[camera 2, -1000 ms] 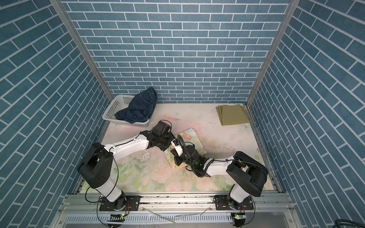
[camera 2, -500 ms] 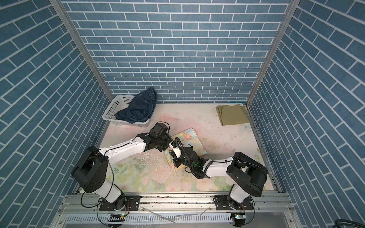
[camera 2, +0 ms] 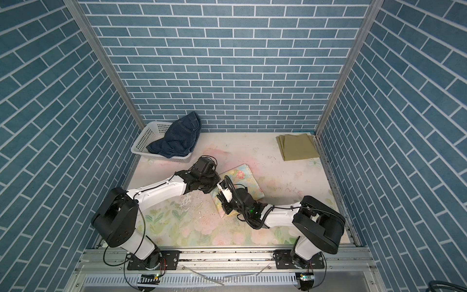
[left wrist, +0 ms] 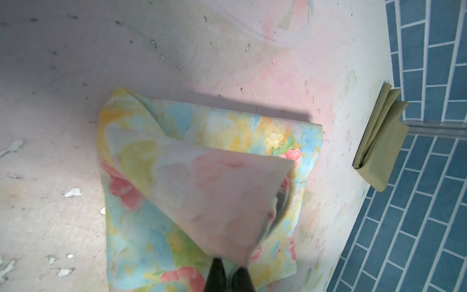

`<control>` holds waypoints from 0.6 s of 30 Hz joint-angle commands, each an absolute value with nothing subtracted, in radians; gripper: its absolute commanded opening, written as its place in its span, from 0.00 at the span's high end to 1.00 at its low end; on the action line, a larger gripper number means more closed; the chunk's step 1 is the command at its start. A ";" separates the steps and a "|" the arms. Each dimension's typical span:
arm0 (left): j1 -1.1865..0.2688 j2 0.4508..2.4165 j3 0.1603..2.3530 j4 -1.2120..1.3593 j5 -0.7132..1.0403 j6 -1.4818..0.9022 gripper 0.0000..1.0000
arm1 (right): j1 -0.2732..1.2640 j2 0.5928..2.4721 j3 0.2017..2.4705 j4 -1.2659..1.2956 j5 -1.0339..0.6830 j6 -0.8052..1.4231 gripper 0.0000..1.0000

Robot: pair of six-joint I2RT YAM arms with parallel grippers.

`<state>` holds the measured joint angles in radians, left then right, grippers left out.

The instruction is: Fold and stack the skirts

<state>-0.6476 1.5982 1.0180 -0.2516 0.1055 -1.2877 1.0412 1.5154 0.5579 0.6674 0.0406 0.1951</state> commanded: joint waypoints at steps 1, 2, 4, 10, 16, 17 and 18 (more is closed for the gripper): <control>-0.637 1.539 1.022 -0.266 0.093 -1.188 1.00 | 0.997 1.440 0.522 0.632 0.043 0.226 0.49; -0.632 1.530 1.023 -0.278 0.097 -1.166 1.00 | 0.977 1.421 0.512 0.624 0.041 0.239 0.45; -0.617 1.515 1.015 -0.276 0.121 -1.122 1.00 | 0.941 1.384 0.508 0.577 0.050 0.267 0.41; -0.573 1.501 0.976 -0.260 0.236 -0.984 1.00 | 0.754 1.320 0.536 0.392 0.063 0.426 0.39; -0.550 1.450 0.896 -0.260 0.290 -0.917 1.00 | 0.589 1.396 0.640 0.181 0.023 0.506 0.39; -0.545 1.439 0.882 -0.263 0.294 -0.906 1.00 | 0.566 1.414 0.642 0.184 -0.001 0.517 0.39; -0.542 1.425 0.870 -0.269 0.293 -0.893 1.00 | 0.545 1.433 0.645 0.186 -0.029 0.529 0.39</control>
